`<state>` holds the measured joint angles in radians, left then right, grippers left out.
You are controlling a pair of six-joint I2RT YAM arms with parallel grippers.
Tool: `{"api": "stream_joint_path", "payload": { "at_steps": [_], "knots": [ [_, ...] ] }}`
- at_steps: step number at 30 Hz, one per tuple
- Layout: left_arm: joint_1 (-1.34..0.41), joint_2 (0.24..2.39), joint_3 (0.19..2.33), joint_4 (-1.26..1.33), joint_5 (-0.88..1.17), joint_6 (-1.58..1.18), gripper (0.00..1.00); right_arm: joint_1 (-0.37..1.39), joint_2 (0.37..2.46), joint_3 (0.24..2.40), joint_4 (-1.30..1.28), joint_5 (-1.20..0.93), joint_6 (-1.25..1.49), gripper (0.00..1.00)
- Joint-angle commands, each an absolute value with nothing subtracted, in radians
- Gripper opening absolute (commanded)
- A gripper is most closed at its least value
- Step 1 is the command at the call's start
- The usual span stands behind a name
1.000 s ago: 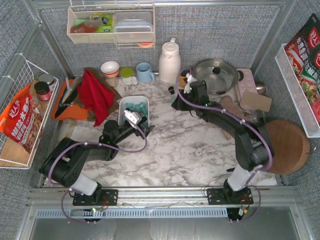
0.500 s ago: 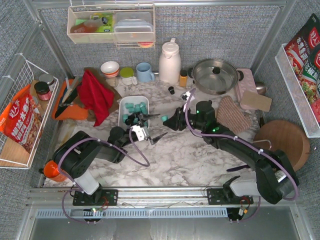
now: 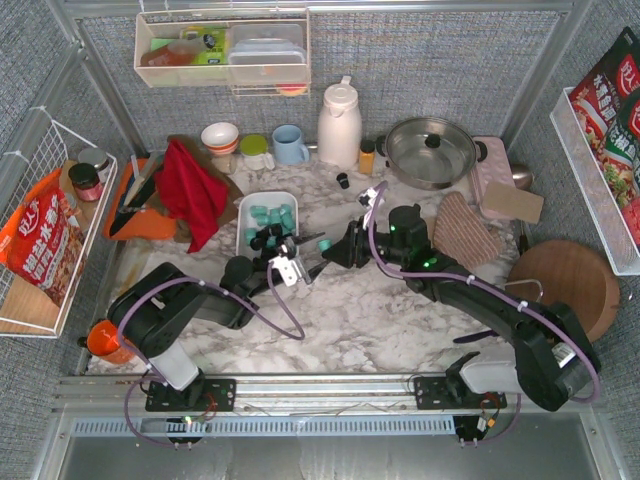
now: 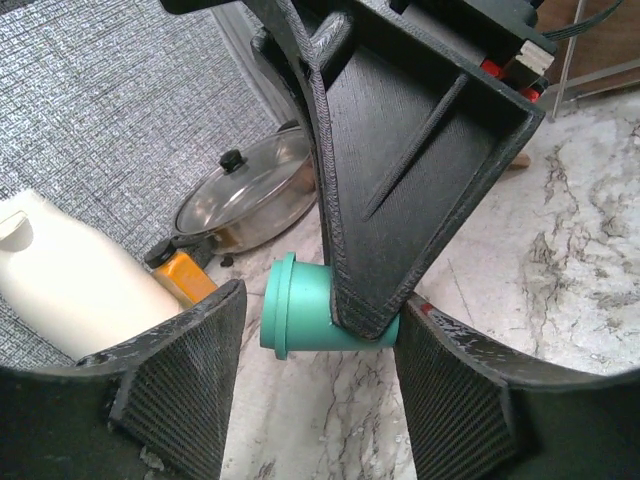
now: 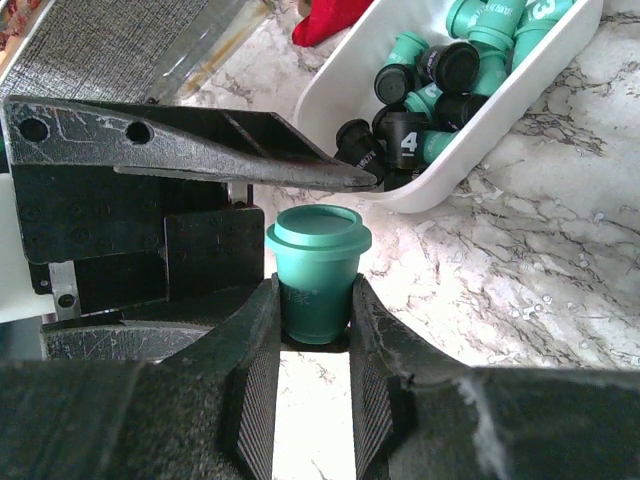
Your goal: Mix the coffee capsules in the storage basket
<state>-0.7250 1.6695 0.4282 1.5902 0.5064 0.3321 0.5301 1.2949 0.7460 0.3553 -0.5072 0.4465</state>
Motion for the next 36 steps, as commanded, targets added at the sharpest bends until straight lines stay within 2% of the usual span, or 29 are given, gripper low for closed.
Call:
{"api": "stream_joint_path", "payload": {
  "at_steps": [1, 5, 10, 13, 19, 23, 28, 36],
  "knots": [
    [-0.73, 1.674, 0.434, 1.61, 0.502, 0.358, 0.66, 0.535, 1.303, 0.753, 0.367, -0.533, 0.455, 0.18],
    [-0.736, 1.673, 0.427, 1.614, 0.475, 0.367, 0.52, 0.537, 1.318, 0.757, 0.371, -0.538, 0.461, 0.22],
    [-0.735, 1.65, 0.404, 1.602, 0.382, 0.361, 0.45, 0.535, 1.333, 0.792, 0.301, -0.524, 0.432, 0.47],
    [-0.734, 1.627, 0.395, 1.553, 0.319, 0.334, 0.44, 0.529, 1.346, 0.853, 0.187, -0.497, 0.356, 0.55],
    [-0.704, 1.562, 0.37, 1.453, 0.17, 0.256, 0.41, 0.477, 1.339, 0.942, 0.074, -0.35, 0.254, 0.58],
    [-0.661, 1.512, 0.404, 1.281, -0.01, 0.153, 0.43, 0.45, 1.378, 0.975, 0.096, -0.119, 0.167, 0.59],
    [-0.561, 1.49, 0.512, 0.942, -0.1, -0.042, 0.45, 0.399, 1.581, 1.11, 0.156, 0.042, 0.092, 0.58],
    [-0.485, 1.558, 0.635, 0.706, -0.092, -0.18, 0.46, 0.336, 2.016, 1.467, 0.169, 0.083, 0.018, 0.56]
  ]
}}
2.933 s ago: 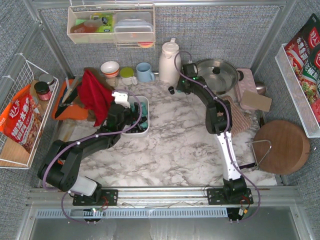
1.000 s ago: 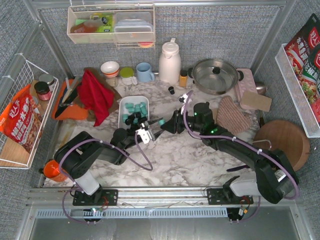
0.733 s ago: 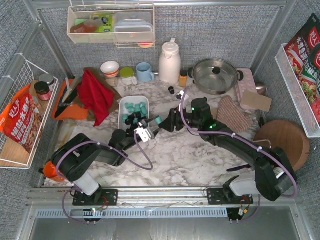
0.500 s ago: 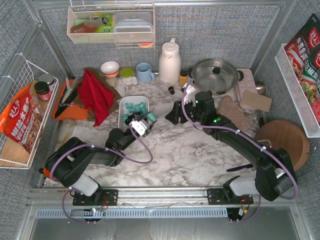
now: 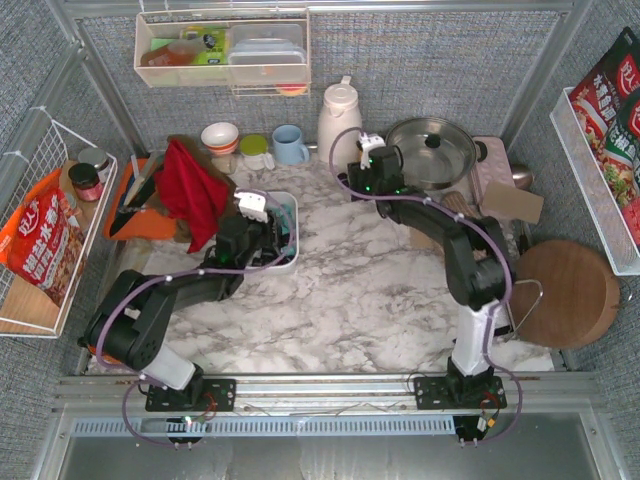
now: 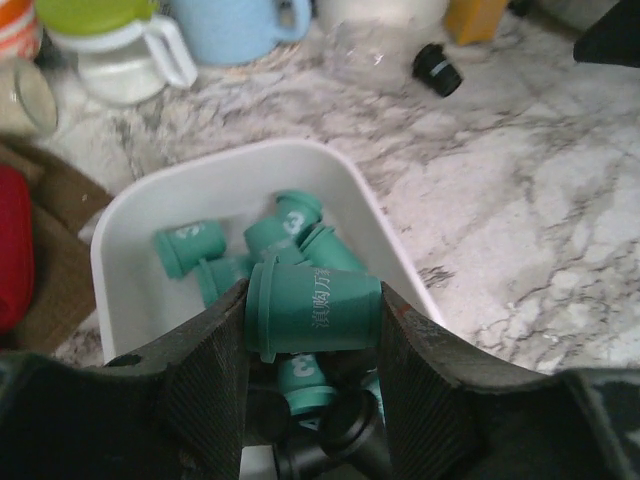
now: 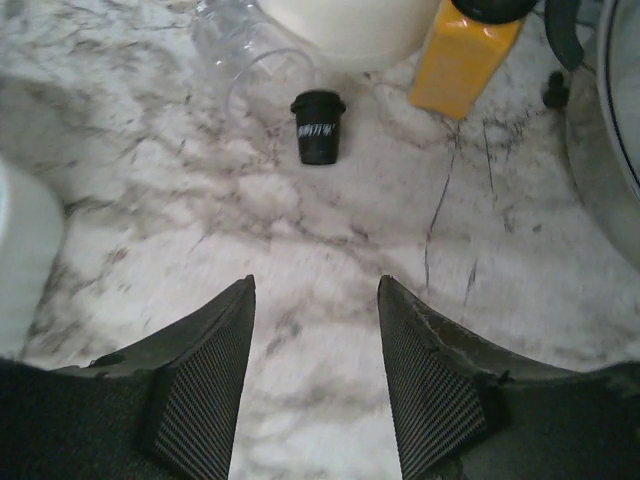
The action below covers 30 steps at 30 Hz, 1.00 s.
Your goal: Mix the coffee capsules in the storage basket
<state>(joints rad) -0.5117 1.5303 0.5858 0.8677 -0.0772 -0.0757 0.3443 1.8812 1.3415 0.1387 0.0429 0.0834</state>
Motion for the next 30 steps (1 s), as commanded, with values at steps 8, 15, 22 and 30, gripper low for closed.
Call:
{"api": "stream_joint_path", "payload": {
  "at_steps": [8, 15, 22, 30],
  "knots": [
    [-0.428, 1.62, 0.69, 0.641, -0.116, -0.213, 0.5, 0.31, 2.314, 1.808, 0.049, -0.035, -0.038, 0.56],
    [-0.407, 1.668, 0.726, 0.593, -0.129, -0.268, 0.78, 0.306, 2.441, 2.046, -0.144, -0.06, -0.065, 0.56],
    [-0.408, 1.629, 0.736, 0.552, -0.108, -0.274, 0.99, 0.304, 2.592, 2.349, -0.409, -0.078, -0.079, 0.56],
    [-0.407, 1.503, 0.673, 0.576, -0.107, -0.266, 0.99, 0.308, 2.657, 2.478, -0.531, -0.083, -0.09, 0.5]
  ]
}}
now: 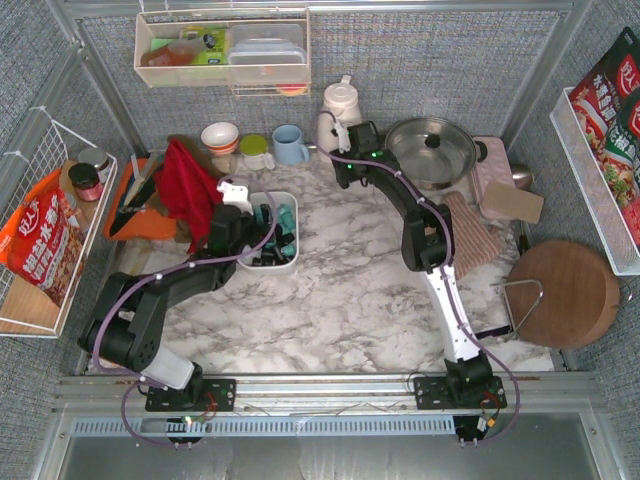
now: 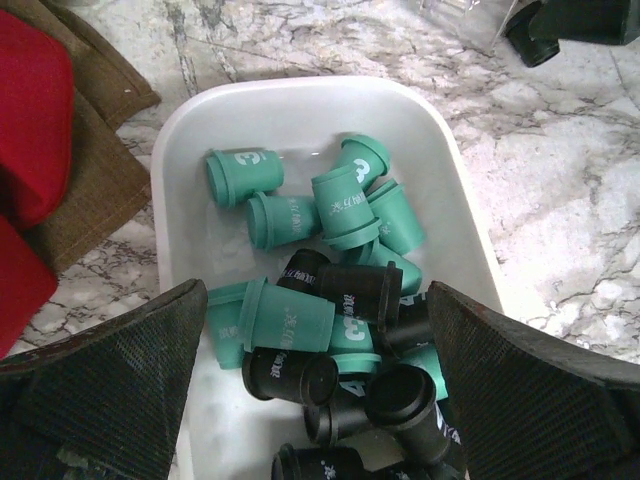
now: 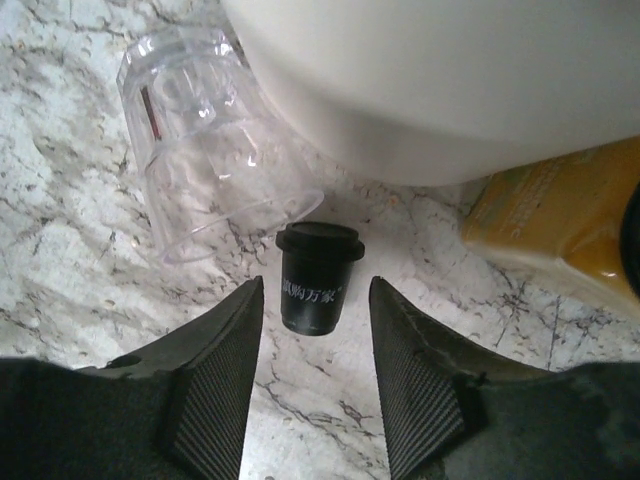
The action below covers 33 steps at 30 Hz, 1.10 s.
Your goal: Mix the coffee capsules in the storage basket
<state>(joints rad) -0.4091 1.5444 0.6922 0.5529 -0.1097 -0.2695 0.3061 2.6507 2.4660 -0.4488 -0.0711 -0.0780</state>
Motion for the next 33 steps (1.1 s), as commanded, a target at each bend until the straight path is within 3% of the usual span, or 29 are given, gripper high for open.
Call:
{"api": "stream_joint_path", "payload": {
  "at_steps": [1, 15, 20, 29, 31, 33],
  "knots": [
    [-0.407, 1.492, 0.666, 0.579, -0.105, -0.267, 0.99, 0.309, 2.657, 2.481, -0.534, -0.083, -0.093, 0.48],
    [-0.407, 1.436, 0.64, 0.573, -0.085, -0.279, 0.99, 0.332, 2.718, 2.599, -0.638, -0.071, -0.141, 0.43],
    [-0.408, 1.42, 0.638, 0.563, -0.084, -0.276, 0.99, 0.337, 2.704, 2.571, -0.624, -0.066, -0.15, 0.27],
    [-0.408, 1.375, 0.617, 0.551, -0.091, -0.269, 0.99, 0.332, 2.525, 2.243, -0.425, 0.067, -0.083, 0.08],
    [-0.407, 1.364, 0.611, 0.55, -0.088, -0.268, 0.99, 0.331, 2.443, 2.154, -0.385, 0.055, -0.066, 0.08],
    [-0.407, 1.354, 0.606, 0.557, -0.085, -0.27, 0.99, 0.331, 2.353, 2.028, -0.266, 0.011, -0.057, 0.18]
  ]
}}
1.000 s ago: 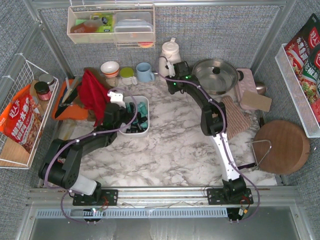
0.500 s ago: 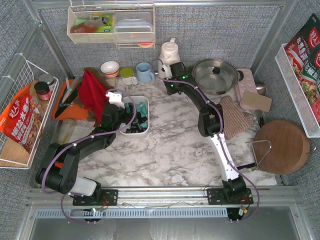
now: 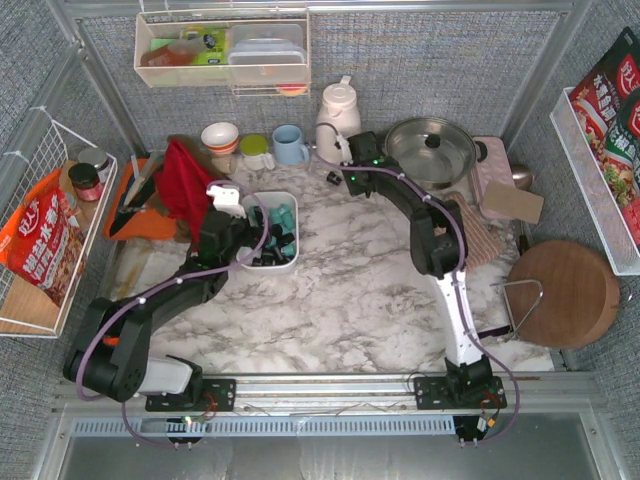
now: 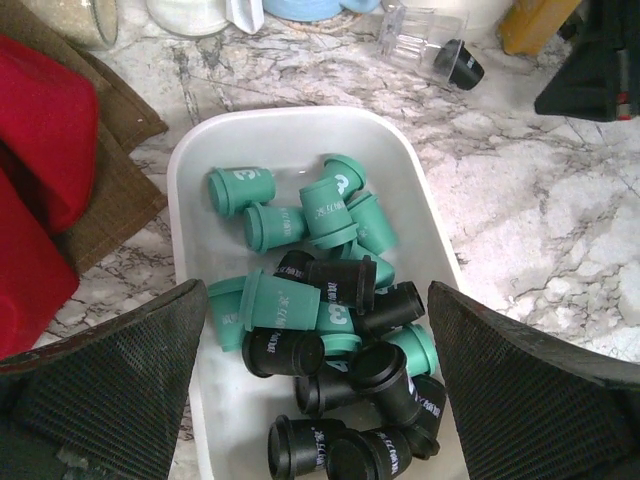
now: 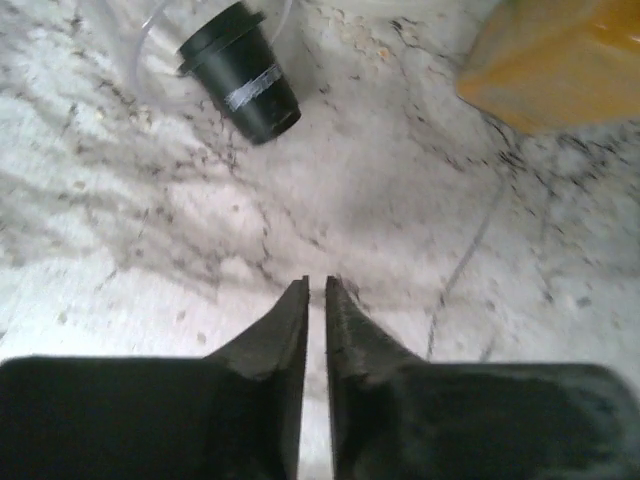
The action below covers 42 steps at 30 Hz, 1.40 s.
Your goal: Mix the coffee capsules in the storage basket
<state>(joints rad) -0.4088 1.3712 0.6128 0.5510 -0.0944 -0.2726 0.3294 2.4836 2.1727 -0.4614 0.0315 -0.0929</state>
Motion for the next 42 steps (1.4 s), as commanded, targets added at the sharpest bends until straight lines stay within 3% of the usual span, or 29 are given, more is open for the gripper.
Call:
{"api": "stream_joint_path", "payload": {
  "at_steps": [1, 3, 9, 10, 11, 12, 18, 22, 26, 42],
  "knots": [
    [-0.407, 1.35, 0.605, 0.562, -0.083, -0.271, 0.99, 0.332, 2.312, 1.952, -0.177, -0.004, -0.043, 0.25],
    [-0.408, 1.346, 0.609, 0.563, -0.075, -0.272, 0.99, 0.329, 2.255, 1.837, 0.0, -0.014, 0.007, 0.41],
    [-0.408, 1.32, 0.599, 0.571, -0.039, -0.271, 0.99, 0.327, 2.33, 1.852, 0.248, -0.039, 0.193, 0.54],
    [-0.407, 1.315, 0.597, 0.571, -0.038, -0.271, 0.99, 0.33, 2.359, 1.875, 0.261, -0.011, 0.246, 0.64],
    [-0.408, 1.311, 0.595, 0.57, -0.035, -0.27, 0.99, 0.333, 2.386, 1.901, 0.259, 0.025, 0.287, 0.92],
    [-0.408, 1.307, 0.594, 0.568, -0.03, -0.269, 0.99, 0.336, 2.411, 1.926, 0.237, 0.062, 0.321, 0.98],
    [-0.407, 1.27, 0.583, 0.545, -0.009, -0.259, 0.99, 0.355, 2.501, 2.049, 0.054, 0.235, 0.492, 0.99],
    [-0.408, 1.245, 0.569, 0.552, 0.005, -0.258, 0.99, 0.36, 2.499, 1.998, 0.115, 0.248, 0.578, 0.99],
    [-0.407, 1.233, 0.559, 0.553, 0.007, -0.252, 0.99, 0.357, 2.527, 2.11, -0.122, 0.366, 0.606, 0.99],
    [-0.407, 1.23, 0.522, 0.584, 0.015, -0.252, 0.99, 0.31, 2.324, 1.883, -0.168, 0.31, 0.426, 0.99]
  ]
}}
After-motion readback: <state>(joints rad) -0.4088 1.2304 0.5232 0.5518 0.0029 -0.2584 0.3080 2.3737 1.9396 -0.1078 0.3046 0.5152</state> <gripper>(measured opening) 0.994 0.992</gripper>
